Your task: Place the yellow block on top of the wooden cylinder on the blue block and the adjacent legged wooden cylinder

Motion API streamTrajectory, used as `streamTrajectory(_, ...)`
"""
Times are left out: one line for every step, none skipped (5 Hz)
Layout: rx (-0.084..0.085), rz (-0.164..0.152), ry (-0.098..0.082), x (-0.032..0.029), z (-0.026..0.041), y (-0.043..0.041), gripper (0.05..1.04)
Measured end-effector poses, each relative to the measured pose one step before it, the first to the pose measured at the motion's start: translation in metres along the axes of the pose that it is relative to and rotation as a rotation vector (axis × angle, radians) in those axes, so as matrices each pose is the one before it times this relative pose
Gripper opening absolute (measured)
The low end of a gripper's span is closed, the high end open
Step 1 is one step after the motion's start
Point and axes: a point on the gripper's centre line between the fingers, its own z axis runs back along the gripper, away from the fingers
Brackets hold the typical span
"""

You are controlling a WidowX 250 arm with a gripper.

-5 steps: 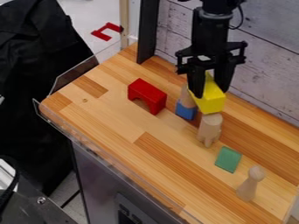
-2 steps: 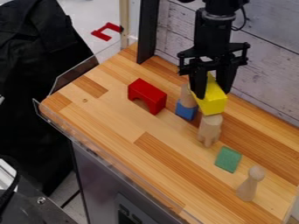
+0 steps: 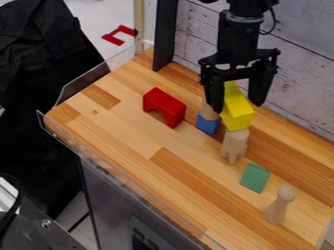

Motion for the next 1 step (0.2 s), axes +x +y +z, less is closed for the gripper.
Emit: streamTrajectory(-0.0502,-0.0049,-0.0299,0.00584,0.01896,-0.00147,0.999)
